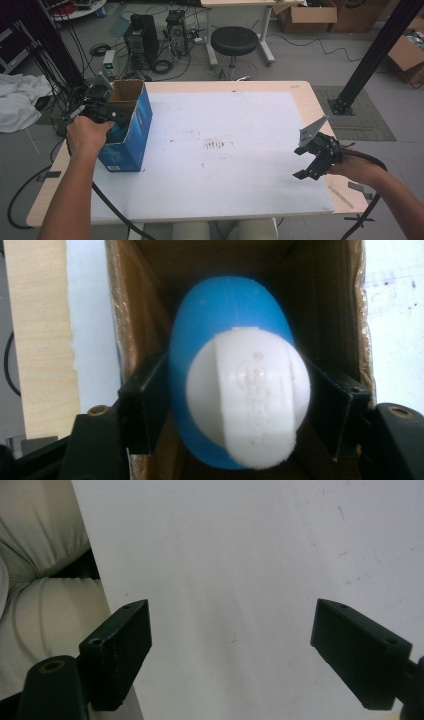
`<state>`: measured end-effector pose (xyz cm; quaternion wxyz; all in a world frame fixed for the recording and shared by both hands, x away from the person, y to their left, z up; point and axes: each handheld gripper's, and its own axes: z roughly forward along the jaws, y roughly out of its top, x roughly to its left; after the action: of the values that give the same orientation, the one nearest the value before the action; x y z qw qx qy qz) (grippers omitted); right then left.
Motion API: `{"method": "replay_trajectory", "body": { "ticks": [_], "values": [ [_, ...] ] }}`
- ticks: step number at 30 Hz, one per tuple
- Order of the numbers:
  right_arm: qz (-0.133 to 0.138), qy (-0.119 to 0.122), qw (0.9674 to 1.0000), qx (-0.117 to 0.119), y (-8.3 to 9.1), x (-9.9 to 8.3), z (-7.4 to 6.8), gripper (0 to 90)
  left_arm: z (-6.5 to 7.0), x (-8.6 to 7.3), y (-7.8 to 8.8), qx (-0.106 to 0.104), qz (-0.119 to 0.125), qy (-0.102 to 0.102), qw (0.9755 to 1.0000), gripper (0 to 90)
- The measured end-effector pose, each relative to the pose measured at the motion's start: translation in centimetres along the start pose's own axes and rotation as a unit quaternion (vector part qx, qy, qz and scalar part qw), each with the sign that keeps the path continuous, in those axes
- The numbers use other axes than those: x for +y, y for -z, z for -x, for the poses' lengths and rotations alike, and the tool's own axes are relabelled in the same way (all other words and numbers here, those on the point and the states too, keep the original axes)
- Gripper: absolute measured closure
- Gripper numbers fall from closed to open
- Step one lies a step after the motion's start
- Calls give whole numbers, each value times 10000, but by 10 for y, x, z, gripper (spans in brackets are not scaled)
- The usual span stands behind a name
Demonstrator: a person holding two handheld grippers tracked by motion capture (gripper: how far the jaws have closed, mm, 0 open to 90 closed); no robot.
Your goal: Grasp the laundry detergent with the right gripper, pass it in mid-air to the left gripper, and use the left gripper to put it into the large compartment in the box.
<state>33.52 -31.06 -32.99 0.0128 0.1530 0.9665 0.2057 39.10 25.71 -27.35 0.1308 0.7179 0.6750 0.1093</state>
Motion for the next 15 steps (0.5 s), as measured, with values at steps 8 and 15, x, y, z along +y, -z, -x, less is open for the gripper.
{"method": "replay_trajectory", "body": {
  "ticks": [8, 15],
  "values": [
    [15, -5, 10000, -30, 2, 0, -2, 162, -1, 0, 12, -94, 25, 12, 10000, 310],
    [11, -4, 10000, -45, 4, 0, -4, 162, -1, 0, 22, -88, 53, -54, 9999, 298]
  ]
}}
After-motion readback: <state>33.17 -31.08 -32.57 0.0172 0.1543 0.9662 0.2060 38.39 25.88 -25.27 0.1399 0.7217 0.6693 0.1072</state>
